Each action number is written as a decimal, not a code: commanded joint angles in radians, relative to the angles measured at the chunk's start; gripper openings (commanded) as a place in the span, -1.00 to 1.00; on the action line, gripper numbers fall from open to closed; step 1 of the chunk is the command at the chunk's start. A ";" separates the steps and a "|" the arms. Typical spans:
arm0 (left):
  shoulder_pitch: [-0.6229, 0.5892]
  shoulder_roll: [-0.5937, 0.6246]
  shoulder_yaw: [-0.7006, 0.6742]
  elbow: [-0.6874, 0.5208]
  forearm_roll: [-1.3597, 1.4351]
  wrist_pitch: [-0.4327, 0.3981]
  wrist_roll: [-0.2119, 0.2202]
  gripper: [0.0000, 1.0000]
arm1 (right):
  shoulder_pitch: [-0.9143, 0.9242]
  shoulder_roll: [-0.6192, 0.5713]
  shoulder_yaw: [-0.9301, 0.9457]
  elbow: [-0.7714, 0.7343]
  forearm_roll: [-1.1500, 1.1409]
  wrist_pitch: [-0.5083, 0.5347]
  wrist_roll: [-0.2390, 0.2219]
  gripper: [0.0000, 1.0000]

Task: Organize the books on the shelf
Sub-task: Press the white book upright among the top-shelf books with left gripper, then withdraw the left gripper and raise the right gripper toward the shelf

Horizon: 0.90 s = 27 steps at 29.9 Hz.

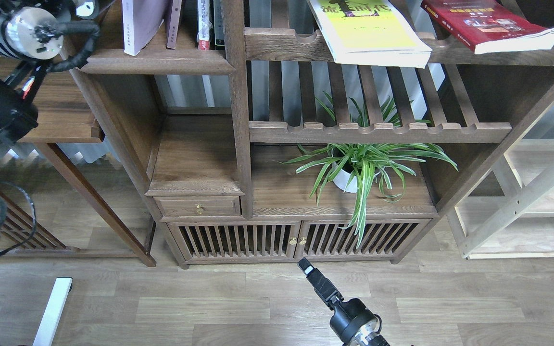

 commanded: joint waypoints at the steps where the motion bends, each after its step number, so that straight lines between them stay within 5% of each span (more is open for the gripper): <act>1: -0.019 -0.015 -0.003 0.018 -0.001 0.000 -0.016 -0.10 | -0.004 0.000 0.000 0.000 0.000 0.006 -0.001 0.99; 27: -0.067 -0.024 -0.020 0.037 -0.014 -0.002 -0.085 -0.09 | -0.021 0.000 0.000 0.008 -0.005 0.009 -0.001 0.99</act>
